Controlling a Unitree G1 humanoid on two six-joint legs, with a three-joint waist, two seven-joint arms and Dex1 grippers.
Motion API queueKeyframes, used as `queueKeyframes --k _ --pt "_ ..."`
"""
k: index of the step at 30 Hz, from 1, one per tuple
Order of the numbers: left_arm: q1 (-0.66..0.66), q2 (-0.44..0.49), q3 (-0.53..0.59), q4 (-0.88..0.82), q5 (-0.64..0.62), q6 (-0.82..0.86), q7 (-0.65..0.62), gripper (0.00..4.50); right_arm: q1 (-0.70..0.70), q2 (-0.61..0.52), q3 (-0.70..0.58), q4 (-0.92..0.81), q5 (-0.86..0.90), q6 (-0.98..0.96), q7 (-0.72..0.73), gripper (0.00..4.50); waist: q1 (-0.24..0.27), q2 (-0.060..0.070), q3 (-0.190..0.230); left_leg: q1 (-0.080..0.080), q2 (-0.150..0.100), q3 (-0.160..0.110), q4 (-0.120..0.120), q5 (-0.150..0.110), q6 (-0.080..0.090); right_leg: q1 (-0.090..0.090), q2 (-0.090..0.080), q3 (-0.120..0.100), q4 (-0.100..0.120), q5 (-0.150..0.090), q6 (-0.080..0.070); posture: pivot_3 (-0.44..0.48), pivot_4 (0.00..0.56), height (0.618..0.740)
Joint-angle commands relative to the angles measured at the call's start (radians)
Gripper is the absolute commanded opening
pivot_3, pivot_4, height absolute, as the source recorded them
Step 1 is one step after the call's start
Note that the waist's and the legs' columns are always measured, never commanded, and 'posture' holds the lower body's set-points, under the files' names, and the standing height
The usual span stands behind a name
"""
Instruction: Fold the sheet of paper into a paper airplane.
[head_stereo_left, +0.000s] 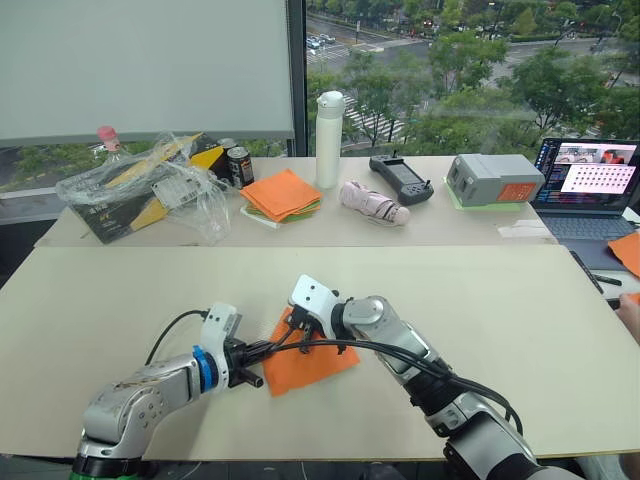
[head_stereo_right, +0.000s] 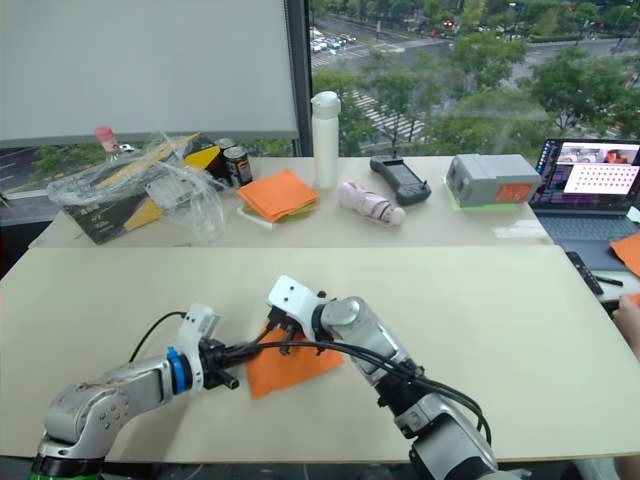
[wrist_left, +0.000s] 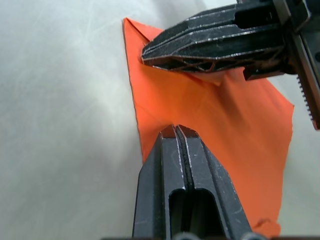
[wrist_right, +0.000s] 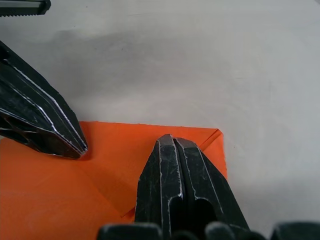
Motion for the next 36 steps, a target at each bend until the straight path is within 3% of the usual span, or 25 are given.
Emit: queueKeyframes --k 1,12,36 --pt "-0.024 -0.017 -0.003 0.034 0.037 0.003 0.053 0.02 0.032 -0.005 0.059 0.044 -0.016 0.047 0.037 0.0 0.0 0.0 0.0 0.0 0.0 0.0 0.0 0.0 0.0 0.0 0.0 0.0 0.0 0.0 0.0 0.0 0.15 0.74" --pt "-0.017 -0.007 -0.011 0.076 0.086 -0.015 0.083 0.02 0.038 -0.006 0.06 0.035 -0.022 0.056 0.037 0.0 -0.002 0.0 0.0 0.0 0.0 0.0 0.0 0.0 0.0 0.0 0.0 0.0 0.0 0.0 0.0 0.0 0.15 0.74" --pt "0.143 0.074 -0.007 -0.12 0.018 0.012 0.034 0.02 0.038 -0.01 0.067 0.043 -0.028 0.051 0.044 0.0 -0.002 0.002 -0.001 0.003 0.0 0.001 -0.006 0.0 0.0 0.0 0.0 0.001 -0.003 0.0 0.0 0.0 0.15 0.74"
